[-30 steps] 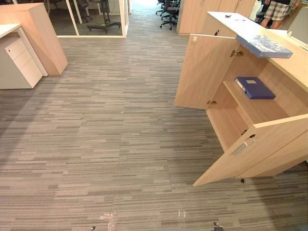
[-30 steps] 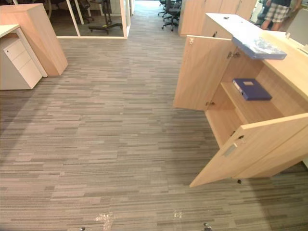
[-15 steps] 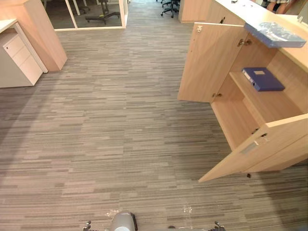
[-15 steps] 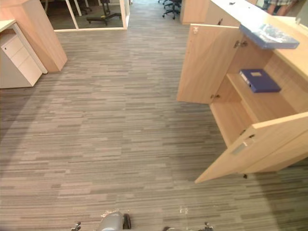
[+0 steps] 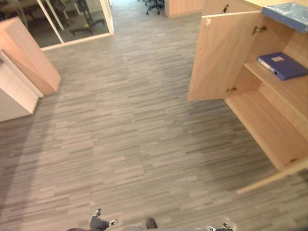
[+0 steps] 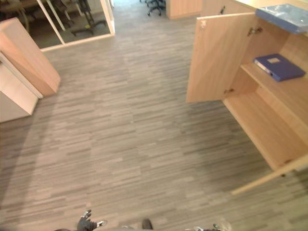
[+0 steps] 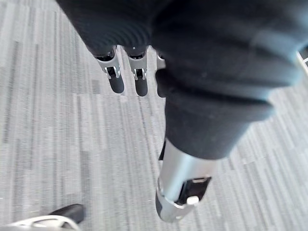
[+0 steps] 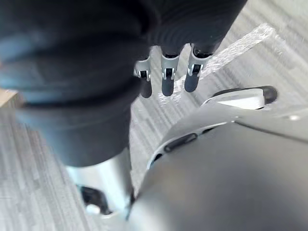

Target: Walk over to the cabinet, pick up the folder, carry it to the office cabinet, place the folder inside the office cabinet, then close the office cabinet door

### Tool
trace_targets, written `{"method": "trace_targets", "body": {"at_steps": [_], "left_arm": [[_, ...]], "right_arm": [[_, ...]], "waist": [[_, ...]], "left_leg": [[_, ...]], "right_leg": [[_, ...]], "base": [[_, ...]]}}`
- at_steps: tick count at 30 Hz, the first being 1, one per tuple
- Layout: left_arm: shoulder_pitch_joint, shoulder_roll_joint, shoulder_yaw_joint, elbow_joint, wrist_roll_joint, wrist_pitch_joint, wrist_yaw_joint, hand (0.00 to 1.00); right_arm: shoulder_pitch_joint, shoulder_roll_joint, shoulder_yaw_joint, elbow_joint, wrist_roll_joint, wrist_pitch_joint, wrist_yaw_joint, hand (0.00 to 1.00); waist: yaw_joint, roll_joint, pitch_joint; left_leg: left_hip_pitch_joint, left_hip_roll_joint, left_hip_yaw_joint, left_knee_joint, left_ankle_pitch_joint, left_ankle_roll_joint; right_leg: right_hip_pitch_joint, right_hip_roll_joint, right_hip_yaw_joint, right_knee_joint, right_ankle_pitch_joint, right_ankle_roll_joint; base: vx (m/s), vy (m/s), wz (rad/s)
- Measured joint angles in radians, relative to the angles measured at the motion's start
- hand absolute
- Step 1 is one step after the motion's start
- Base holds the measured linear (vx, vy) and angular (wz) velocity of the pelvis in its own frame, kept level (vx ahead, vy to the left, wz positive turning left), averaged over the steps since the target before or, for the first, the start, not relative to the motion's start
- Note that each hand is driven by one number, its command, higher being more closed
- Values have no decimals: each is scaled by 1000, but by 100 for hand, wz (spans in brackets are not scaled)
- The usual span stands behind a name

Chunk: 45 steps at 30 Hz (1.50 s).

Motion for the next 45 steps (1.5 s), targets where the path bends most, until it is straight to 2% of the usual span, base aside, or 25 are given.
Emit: {"method": "trace_targets", "body": {"at_steps": [1, 2, 3, 5, 6, 7, 9, 10, 11, 12, 14, 16, 18, 22, 25, 28, 30, 33, 34, 35, 36, 37, 40, 43, 45], "left_arm": [[-7, -2, -5, 3, -6, 0, -6, 0], [-11, -3, -9, 2, -12, 0, -13, 0], [-20, -3, -10, -1, -28, 0, -15, 0], [-27, -3, -9, -1, -31, 0, -15, 0], [-39, -3, -9, 2, -31, 2, -16, 0], [-48, -3, 1, 2, -34, 5, -18, 0], [-64, -19, 19, 5, -32, 14, -22, 0], [-63, -32, 27, 5, -31, 17, -24, 0], [-62, -45, 50, 2, -17, 21, -34, 0], [-63, -51, 63, 3, -12, 26, -36, 0], [-43, -85, 133, -3, 10, 36, -38, 0], [-32, -87, 180, -38, 19, 42, -38, 0], [-25, -103, 273, -72, -23, 42, -37, 0], [-14, -125, 351, -89, -76, 41, -27, 0], [-12, -129, 355, -95, -99, 30, -6, 0], [-3, -131, 353, -93, -117, 16, 11, 0], [-4, -140, 350, -90, -134, 2, 18, 0], [-10, -139, 339, -61, -144, -10, 23, 0], [-10, -140, 336, -55, -145, -11, 23, 0], [-11, -141, 334, -46, -153, -12, 24, 0], [-19, -115, 329, -31, -153, -12, 23, 0], [-21, -108, 327, -24, -155, -12, 23, 0], [-32, -102, 308, -2, -152, -12, 24, 0], [-23, -101, 291, 26, -139, -11, 26, 0], [-4, -89, 270, 34, -126, -11, 27, 0]], "right_arm": [[-3, 0, 4, -19, 0, -1, 3, 0], [-4, 5, 4, -29, 0, -5, 3, 0], [-15, 9, 4, -38, 1, -14, 3, 0], [-19, 20, 6, -51, 1, -22, 4, 0], [-25, 29, 7, -63, 4, -30, 5, 0], [-25, 36, 22, -65, 9, -33, 5, 0], [-20, 51, 39, -66, 43, -35, 5, 0], [-13, 54, 44, -66, 44, -36, 5, 0], [10, 63, 44, -71, 45, -37, 4, 0], [21, 67, 44, -71, 45, -37, 4, 0], [51, 62, 41, -71, 42, -35, 5, 0], [72, 70, 40, -73, 41, -34, 5, 0], [92, 76, 41, -74, 42, -34, 5, 0], [96, 69, 37, -71, 50, -34, 5, 0], [72, 70, 3, -43, 69, -29, 5, 0], [33, 69, 2, -21, 79, -25, 4, 0], [7, 70, 8, -13, 79, -32, 4, 0], [0, 67, 21, -13, 79, -36, 3, 0], [2, 65, 21, -13, 78, -36, 2, 0], [3, 65, 23, -12, 76, -36, 0, 0], [1, 84, 41, -2, 77, -35, -2, 0], [-2, 88, 45, 0, 76, -36, -1, 0], [-23, 94, 51, 6, 73, -34, 3, 0], [-31, 82, 40, 1, 34, -26, 5, 0], [-35, 71, 30, -14, 33, -27, 5, 0]], "waist": [[-11, -10, 7], [-13, -8, 14], [-11, -8, 41], [-11, -7, 64], [-15, -7, 91], [-15, -16, 106], [-15, -45, 113], [-15, -50, 113], [-15, -65, 104], [-16, -64, 94], [-24, -36, 80], [-31, -39, 72], [-13, -47, 58], [-3, -35, 50], [20, -39, 55], [35, -43, 61], [47, -44, 63], [49, -38, 59], [49, -33, 56], [51, -24, 47], [52, -66, 33], [53, -79, 26], [74, -82, 20], [73, -36, 1], [66, -18, 9]], "left_leg": [[39, -10, -19, -18, -2, 0], [72, -10, -35, -34, -2, 0], [118, 2, -46, -43, -5, -5], [142, 18, -54, -44, -10, -12], [168, 40, -62, -46, -25, -6], [183, 56, -63, -44, -39, -3], [187, 60, -67, -30, -82, -14], [193, 60, -69, -27, -91, -21], [200, 65, -79, -15, -113, -40], [200, 76, -83, -6, -127, -53], [194, 174, -73, 52, -183, -113], [147, 258, -76, 197, -219, -157], [6, 373, -89, 588, -233, -188], [-169, 474, -72, 1061, -200, -192], [-258, 469, -36, 1025, -214, -172], [-297, 397, -90, 770, -222, -166], [-291, 308, -244, 443, -195, -190], [-274, 267, -381, 244, -92, -196], [-268, 266, -388, 234, -58, -198], [-256, 256, -385, 240, 69, -211], [-251, 217, -344, 248, 48, -198], [-245, 200, -319, 239, 38, -183], [-187, 134, -199, 216, -2, -117], [-101, 95, -116, 164, -28, -70], [-19, 85, -67, 96, -30, -50]], "right_leg": [[-58, -20, -31, 164, -33, -46], [-93, -11, -63, 239, -70, -39], [-126, 44, -92, 287, -155, 4], [-153, 109, -105, 271, -211, 13], [-180, 191, -128, 214, -248, 22], [-204, 256, -149, 117, -259, 36], [-234, 303, -197, -87, -246, 26], [-230, 307, -203, -134, -236, 10], [-231, 308, -209, -188, -202, -52], [-225, 316, -216, -189, -192, -76], [-184, 399, -270, -224, -244, -64], [-120, 475, -318, -292, -258, -77], [-36, 564, -328, -377, -267, -98], [78, 628, -299, -437, -295, -104], [142, 626, -249, -496, -289, -96], [190, 597, -193, -530, -278, -77], [207, 559, -134, -542, -277, -47], [231, 527, -82, -543, -303, 13], [239, 524, -69, -539, -312, 28], [248, 505, -43, -526, -328, 56], [239, 448, -20, -520, -330, 83], [230, 423, -5, -517, -326, 92], [190, 315, 74, -464, -290, 148], [71, 233, 106, -218, -241, 113], [1, 150, -23, 1, -193, 7]], "base": [[234, 122, 46], [262, 81, 45], [210, 14, 25], [116, -61, 9], [96, -133, 4], [81, -152, 5], [51, -217, 8], [113, -266, 18], [144, -187, 18], [321, -303, 14], [377, -321, 22], [417, -419, 37], [359, -364, 2], [318, -151, -30], [300, -38, -43], [222, 72, -54], [234, 160, -76], [250, 265, -55], [324, 369, -53], [421, 476, -56], [357, 404, -59], [390, 438, -70], [245, 328, -80], [209, 373, -72], [120, 287, -57]]}}
